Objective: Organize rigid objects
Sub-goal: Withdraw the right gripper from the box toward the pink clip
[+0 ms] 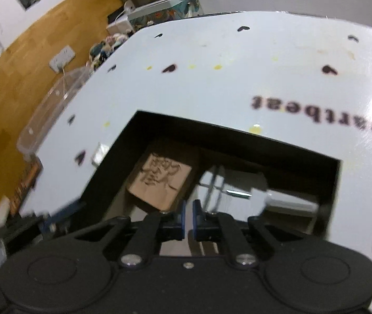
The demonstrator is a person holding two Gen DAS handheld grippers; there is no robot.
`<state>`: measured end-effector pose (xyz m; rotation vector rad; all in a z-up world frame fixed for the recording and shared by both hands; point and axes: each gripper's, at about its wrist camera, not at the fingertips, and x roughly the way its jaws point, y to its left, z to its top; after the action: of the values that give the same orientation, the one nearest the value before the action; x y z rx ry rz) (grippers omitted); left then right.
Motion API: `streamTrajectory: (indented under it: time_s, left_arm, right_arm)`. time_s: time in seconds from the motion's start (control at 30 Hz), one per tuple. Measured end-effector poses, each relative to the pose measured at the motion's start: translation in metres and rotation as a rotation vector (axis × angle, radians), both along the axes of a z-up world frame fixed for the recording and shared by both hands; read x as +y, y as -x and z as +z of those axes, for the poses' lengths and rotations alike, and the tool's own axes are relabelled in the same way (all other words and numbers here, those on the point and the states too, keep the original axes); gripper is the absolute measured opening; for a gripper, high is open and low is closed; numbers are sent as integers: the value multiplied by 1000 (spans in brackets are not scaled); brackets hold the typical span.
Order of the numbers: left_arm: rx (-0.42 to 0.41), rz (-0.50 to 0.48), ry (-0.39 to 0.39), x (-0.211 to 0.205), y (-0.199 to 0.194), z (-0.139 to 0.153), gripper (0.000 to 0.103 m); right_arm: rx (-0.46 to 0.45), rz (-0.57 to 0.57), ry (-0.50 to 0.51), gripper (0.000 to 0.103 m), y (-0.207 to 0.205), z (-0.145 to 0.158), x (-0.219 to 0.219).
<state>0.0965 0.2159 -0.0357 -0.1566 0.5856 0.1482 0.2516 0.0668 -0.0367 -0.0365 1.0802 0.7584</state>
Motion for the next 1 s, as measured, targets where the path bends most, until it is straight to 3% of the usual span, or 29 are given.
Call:
streamTrajectory:
  time_s: [0.17,0.47,0.77,1.0]
  left_arm:
    - [-1,3,1,-1,0,0,3]
    - [5,6,-7,-2,0,2,3]
    - [7,10,-9,-3,0,3,3]
    - [9,15,-10,-3,-1,2,4]
  right_arm:
    - [-52,43,103,11,8,-1,-1]
    - [-27,-4,66,8,-5,-14,-1]
    - [-115,31,1,25,17,14,-14]
    - [-197,4,-48,58,28,36,-37]
